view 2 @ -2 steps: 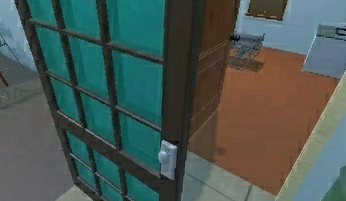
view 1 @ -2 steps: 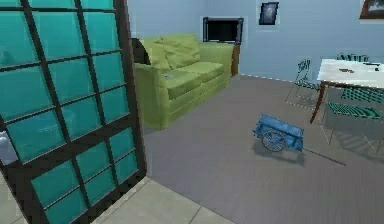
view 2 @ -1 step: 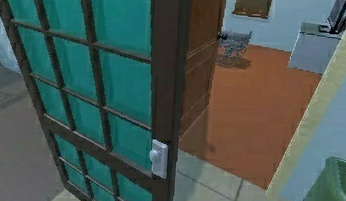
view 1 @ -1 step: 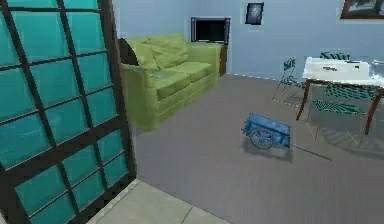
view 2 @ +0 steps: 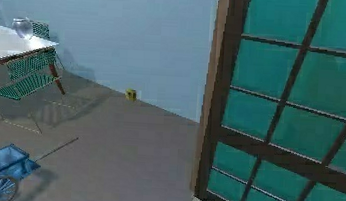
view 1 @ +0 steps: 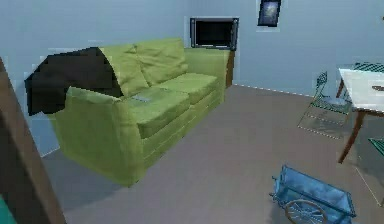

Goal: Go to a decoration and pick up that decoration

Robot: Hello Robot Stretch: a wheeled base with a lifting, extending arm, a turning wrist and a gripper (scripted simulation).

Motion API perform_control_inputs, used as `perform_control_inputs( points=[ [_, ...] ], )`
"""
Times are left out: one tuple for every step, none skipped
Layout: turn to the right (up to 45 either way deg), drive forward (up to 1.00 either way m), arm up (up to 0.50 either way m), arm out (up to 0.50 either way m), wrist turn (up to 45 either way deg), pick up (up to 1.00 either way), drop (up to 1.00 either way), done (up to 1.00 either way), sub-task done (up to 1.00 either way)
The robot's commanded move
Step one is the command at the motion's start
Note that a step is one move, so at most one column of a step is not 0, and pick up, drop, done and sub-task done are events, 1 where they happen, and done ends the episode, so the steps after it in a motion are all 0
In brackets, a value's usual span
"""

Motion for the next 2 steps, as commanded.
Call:
perform_control_inputs(
  points=[
    [0.0,1.0,0.0,0.0,0.0,0.0,0.0,0.0,0.0],
    [9.0,0.0,0.0,0.0,0.0,0.0,0.0,0.0,0.0]
  ],
)
